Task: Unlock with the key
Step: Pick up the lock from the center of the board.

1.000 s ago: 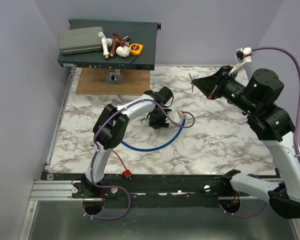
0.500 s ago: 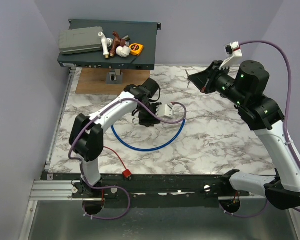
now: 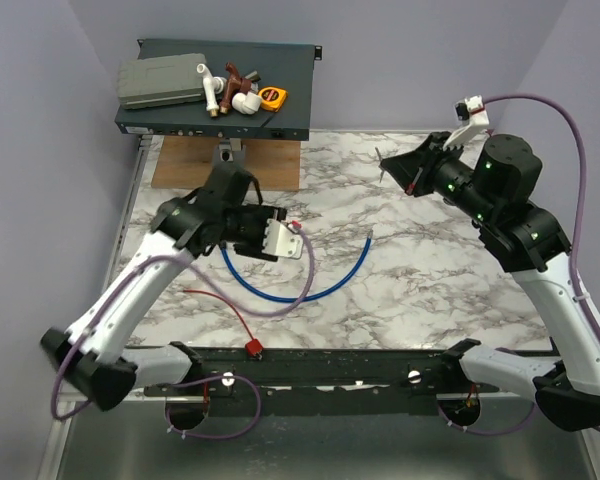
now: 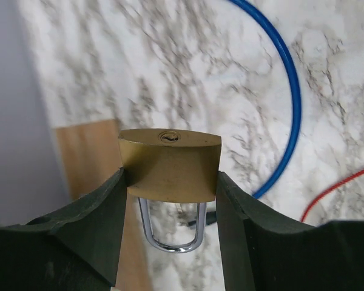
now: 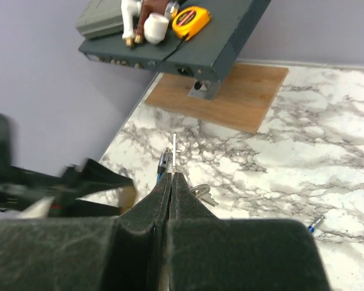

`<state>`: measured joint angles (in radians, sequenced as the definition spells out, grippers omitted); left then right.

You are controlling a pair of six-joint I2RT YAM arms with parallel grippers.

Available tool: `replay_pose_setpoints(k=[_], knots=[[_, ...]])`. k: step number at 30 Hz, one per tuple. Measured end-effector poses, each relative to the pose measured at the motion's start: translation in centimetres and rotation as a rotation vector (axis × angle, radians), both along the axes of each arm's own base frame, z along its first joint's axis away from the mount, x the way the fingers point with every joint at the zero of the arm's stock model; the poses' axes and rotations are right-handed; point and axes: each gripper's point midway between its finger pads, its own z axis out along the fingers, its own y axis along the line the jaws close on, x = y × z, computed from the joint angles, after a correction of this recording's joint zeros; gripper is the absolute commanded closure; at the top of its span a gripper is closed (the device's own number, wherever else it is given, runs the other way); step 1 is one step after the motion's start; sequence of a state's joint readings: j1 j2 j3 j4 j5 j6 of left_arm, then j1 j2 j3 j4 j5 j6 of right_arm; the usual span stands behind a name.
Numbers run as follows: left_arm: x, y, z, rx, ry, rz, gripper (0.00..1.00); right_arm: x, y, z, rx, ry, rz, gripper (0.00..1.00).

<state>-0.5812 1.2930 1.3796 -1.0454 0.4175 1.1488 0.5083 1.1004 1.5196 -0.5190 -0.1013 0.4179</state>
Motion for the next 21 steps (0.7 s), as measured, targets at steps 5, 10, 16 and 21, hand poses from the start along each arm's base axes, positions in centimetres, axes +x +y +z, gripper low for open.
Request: replay_pose_setpoints(k=[5, 10, 16, 21], knots=[[-4.2, -0.6, 8.9, -0.201, -0.260, -0.140, 1.00, -0.7, 1.4, -2.8, -0.009, 0.038, 0.093, 0.99], [-8.1, -1.6, 13.4, -0.350, -0.384, -0.265, 1.00, -2.2, 2.9, -4.0, 0.003, 0.044, 0.213, 0.99], [-10.1, -1.5, 14.5, -0.406, -0.480, -0.344, 1.00, -5.1, 4.3, -2.6, 0.021, -0.017, 0.392, 0.99], [-10.5, -1.9, 16.0, -0.446, -0.560, -0.384, 1.00, -6.6, 4.9, -2.5, 0.008, -0.045, 0.493, 0.99]])
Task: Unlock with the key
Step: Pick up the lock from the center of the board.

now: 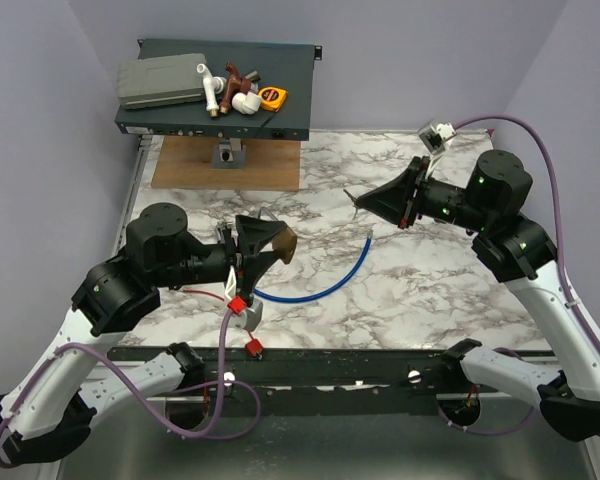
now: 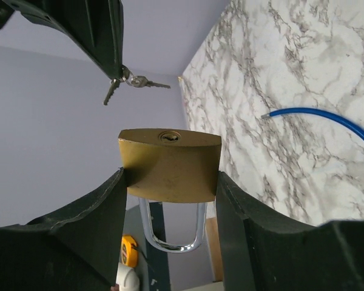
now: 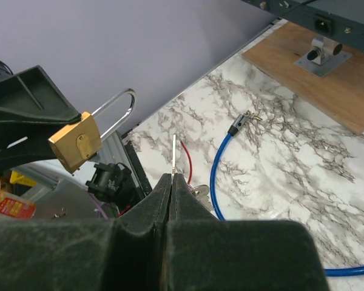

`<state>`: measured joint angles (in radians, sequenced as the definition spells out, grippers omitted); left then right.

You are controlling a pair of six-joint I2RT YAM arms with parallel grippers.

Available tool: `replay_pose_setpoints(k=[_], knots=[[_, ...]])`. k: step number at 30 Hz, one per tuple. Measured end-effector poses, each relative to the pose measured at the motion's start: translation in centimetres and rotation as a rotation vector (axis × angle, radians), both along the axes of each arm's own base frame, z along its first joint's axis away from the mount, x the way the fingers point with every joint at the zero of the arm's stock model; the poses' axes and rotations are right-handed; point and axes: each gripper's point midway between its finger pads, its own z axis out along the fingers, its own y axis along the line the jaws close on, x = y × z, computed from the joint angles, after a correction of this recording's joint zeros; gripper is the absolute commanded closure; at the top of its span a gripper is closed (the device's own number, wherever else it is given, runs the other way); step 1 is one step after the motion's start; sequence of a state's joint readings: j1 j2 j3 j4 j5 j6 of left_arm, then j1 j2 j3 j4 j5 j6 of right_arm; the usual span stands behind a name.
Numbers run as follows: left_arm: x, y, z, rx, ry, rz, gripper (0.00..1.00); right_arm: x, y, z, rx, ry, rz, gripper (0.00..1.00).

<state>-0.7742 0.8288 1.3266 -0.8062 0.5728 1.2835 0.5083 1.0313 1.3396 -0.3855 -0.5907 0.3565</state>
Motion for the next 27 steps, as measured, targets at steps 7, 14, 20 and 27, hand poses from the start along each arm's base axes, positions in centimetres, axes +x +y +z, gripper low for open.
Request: replay_pose_setpoints(k=[7, 14, 20, 27], knots=[[-1.3, -0.6, 0.7, -0.046, -0.101, -0.076, 1.00, -0.9, 0.3, -0.3, -0.019, -0.022, 0.064, 0.99], [-1.3, -1.0, 1.0, -0.058, -0.104, -0.081, 1.00, -0.9, 0.4, -1.0, -0.046, -0.031, 0.082, 0.99], [-0.5, -1.6, -0.2, -0.026, 0.161, -0.019, 1.00, 0.2, 0.4, -2.3, -0.099, -0.048, 0.067, 0.99], [3.9, -1.2, -4.5, 0.090, 0.688, 0.174, 1.00, 2.6, 0.3, -7.2, -0.228, -0.050, 0.027, 0.99]])
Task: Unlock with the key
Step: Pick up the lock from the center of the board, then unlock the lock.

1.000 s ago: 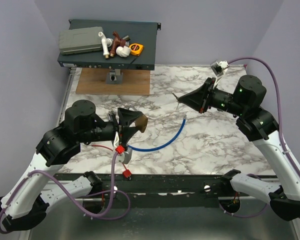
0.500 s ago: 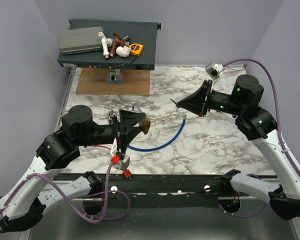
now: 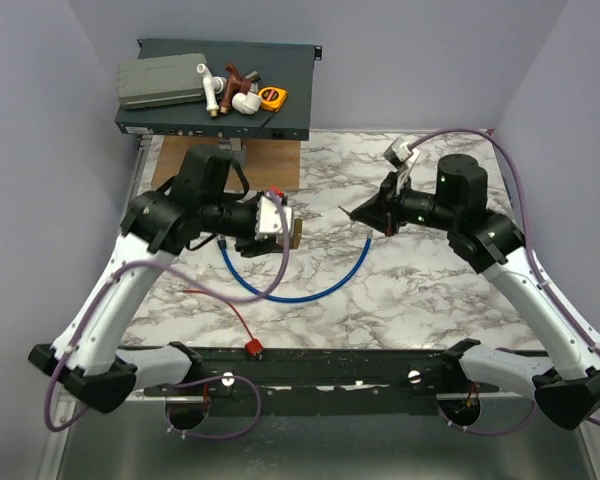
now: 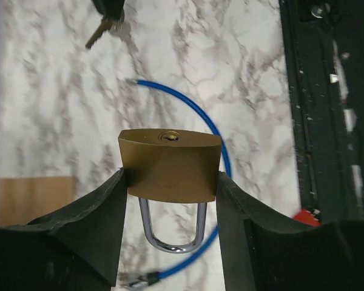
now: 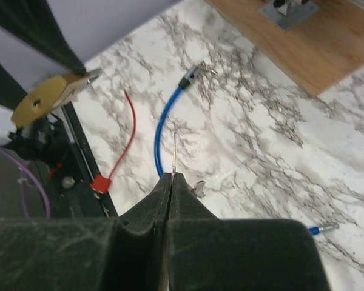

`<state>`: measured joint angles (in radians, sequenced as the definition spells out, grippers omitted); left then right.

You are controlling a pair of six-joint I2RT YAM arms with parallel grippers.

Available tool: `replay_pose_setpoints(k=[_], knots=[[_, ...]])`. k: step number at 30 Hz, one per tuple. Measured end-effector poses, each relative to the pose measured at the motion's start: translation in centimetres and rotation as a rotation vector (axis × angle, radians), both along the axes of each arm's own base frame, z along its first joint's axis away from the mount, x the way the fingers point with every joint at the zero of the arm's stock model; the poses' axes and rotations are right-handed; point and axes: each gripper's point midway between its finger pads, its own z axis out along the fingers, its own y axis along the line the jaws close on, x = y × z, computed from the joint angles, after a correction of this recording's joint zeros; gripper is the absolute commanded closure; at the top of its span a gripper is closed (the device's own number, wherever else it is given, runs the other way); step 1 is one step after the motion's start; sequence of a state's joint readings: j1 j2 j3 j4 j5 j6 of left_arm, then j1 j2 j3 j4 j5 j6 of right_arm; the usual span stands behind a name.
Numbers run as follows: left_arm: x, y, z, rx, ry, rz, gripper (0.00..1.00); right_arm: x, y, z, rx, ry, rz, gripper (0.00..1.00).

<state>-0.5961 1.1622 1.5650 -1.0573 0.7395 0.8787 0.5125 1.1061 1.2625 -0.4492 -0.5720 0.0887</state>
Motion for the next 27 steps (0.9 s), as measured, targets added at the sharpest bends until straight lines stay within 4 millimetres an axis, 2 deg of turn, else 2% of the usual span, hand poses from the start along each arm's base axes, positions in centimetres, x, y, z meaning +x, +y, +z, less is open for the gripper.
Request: replay_pose_setpoints(k=[4, 7, 9, 11, 17, 21, 27], knots=[[1.2, 0.9, -3.7, 0.095, 0.289, 0.050, 1.00, -0.4, -0.3, -4.3, -0.102, -0.065, 0.050, 0.99], [0.8, 1.0, -5.9, 0.170, 0.497, 0.044, 1.00, -1.7, -0.7, -6.2, -0.149, -0.158, 0.122, 0.99], [0.8, 0.7, -6.8, 0.197, 0.592, 0.046, 1.00, -2.4, -0.8, -6.4, -0.164, -0.238, 0.167, 0.99], [0.5, 0.6, -7.3, 0.208, 0.640, 0.039, 1.00, -2.7, -0.7, -5.7, -0.169, -0.321, 0.202, 0.99], [-2.3, 0.4, -7.2, 0.202, 0.712, -0.033, 1.00, -3.6, 0.6, -5.1, -0.215, -0.495, 0.316, 0.99], [-4.1, -0.3, -8.8, 0.249, 0.804, -0.082, 1.00, -5.1, 1.9, -6.2, -0.269, -0.544, 0.406, 0.99], [-4.7, -1.6, -12.0, 0.329, 0.919, -0.123, 1.00, -7.3, 3.2, -8.8, -0.396, -0.558, 0.521, 0.99]])
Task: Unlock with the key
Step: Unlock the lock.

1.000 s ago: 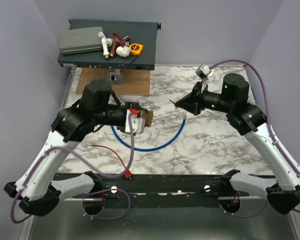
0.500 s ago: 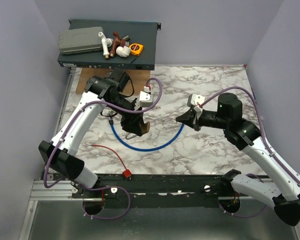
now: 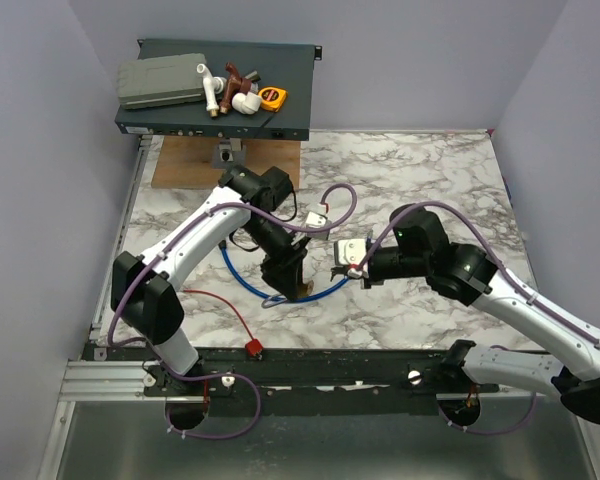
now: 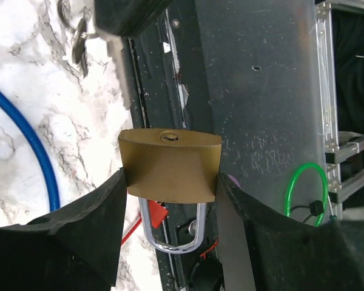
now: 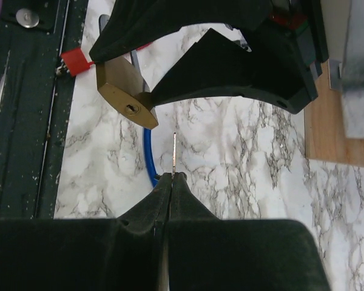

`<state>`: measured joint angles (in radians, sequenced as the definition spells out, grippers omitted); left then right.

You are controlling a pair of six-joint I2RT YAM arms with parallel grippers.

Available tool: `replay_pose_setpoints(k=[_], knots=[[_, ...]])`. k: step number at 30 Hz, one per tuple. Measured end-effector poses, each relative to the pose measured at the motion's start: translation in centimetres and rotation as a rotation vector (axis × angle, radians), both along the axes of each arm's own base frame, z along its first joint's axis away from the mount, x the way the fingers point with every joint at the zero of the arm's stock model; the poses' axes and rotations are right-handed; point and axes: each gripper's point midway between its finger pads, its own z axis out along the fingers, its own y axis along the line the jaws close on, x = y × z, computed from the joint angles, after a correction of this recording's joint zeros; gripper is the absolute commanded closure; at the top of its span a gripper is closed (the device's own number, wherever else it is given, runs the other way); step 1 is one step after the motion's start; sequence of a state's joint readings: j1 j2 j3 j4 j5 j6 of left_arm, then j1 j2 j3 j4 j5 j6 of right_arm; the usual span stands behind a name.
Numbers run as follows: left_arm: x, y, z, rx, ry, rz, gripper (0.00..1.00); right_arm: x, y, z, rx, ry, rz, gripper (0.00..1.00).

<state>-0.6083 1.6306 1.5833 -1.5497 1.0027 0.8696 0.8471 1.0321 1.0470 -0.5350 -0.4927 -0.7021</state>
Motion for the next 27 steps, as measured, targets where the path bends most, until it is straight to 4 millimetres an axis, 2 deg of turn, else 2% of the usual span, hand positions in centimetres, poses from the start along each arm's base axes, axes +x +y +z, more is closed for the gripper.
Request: replay_pose_setpoints(k=[5, 10, 15, 21, 27], knots=[[-0.4, -0.1, -1.4, 0.024, 0.052, -0.014, 1.00, -1.1, -0.6, -0.3, -0.056, -0.025, 0.021, 0.99], [-0.6, -0.2, -1.5, 0.012, 0.064, -0.019, 1.00, -2.6, -1.3, -0.7, -0.096, -0.035, 0.061, 0.99], [-0.7, -0.5, -1.6, 0.007, 0.079, -0.025, 1.00, -4.0, -0.8, -1.5, -0.135, -0.041, 0.112, 1.00], [-1.1, -0.8, -1.9, 0.014, 0.093, -0.046, 1.00, -4.1, -0.2, -2.8, -0.185, -0.036, 0.124, 0.99], [-1.7, -1.1, -1.9, 0.016, 0.092, -0.070, 1.00, -4.1, -0.2, -2.3, -0.192, -0.052, 0.122, 0.99]])
